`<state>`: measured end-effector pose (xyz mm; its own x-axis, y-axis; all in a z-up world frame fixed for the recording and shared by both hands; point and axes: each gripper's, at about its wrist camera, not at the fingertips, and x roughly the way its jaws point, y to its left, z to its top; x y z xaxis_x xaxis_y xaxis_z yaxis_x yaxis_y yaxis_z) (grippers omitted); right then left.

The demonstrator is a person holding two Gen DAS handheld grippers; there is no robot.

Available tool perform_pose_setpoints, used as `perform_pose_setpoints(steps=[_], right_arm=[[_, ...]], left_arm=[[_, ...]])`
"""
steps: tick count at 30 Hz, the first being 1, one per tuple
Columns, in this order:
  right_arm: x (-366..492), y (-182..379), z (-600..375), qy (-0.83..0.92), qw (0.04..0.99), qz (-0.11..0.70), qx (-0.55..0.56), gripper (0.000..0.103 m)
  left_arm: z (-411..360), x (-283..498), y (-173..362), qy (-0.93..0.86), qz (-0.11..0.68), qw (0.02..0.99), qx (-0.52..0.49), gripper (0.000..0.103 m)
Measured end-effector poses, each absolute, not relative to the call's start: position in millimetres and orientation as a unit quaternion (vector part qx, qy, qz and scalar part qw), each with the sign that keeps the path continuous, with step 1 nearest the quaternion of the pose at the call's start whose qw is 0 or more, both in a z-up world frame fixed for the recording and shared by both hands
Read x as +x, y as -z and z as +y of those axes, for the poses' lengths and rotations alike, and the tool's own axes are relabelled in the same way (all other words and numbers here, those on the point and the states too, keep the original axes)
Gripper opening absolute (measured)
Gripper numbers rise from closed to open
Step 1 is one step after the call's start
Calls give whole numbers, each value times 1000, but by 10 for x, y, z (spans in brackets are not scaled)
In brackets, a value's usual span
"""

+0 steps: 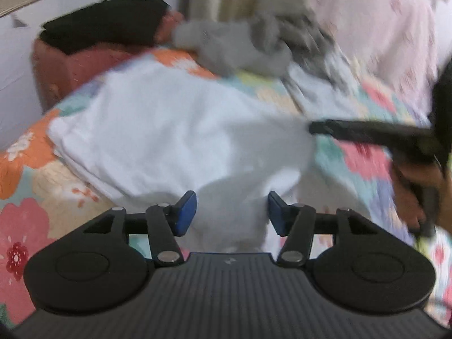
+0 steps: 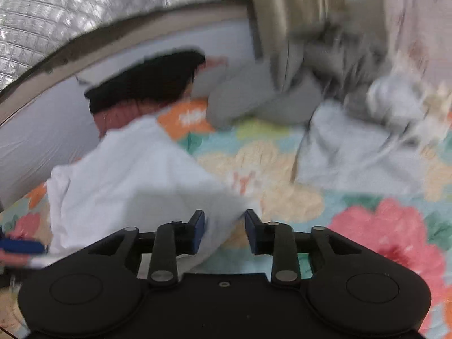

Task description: Fold clothes

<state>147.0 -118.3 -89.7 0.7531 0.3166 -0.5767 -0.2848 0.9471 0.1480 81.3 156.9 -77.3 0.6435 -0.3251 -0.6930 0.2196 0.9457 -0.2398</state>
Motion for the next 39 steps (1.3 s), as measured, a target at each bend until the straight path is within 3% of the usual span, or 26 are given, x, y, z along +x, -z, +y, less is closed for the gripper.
perform_pose_setpoints(steps=[2,6,8,12,17,22,25,28,33,39], right_arm=[[1387,837,-1037,-204,932,300,-4,52],[1429,1067,-802,-274,893,352,-56,54],[1466,1225,-720,-295,872,383,-78,54],[1343,1330,-885,-304,874,376,-55,55],[1169,1174,-1197,-266,868,418,27,58],[652,796,-1546,-186,908,376,11,59],[353,584,-1765,-146,916,373,6,59],[93,378,-2013,-115,922,369,22,60],[-423,119,-2261,-116,938,327,22,80],[-789,46,-2252,-116,943,312,9,81]], left_arm=[[1635,870,834,158,382,904,-108,58],[1741,854,966,166,367,895,-190,64],[1748,822,1019,157,366,894,-205,73],[1630,849,1160,143,405,890,-153,73],[1459,769,949,118,424,890,-120,73],[1134,381,366,97,396,904,-127,73],[866,85,97,98,357,920,-130,83],[579,-185,-29,93,345,925,-132,83],[256,-470,12,111,376,912,-122,86],[128,-788,47,86,344,931,-87,87]])
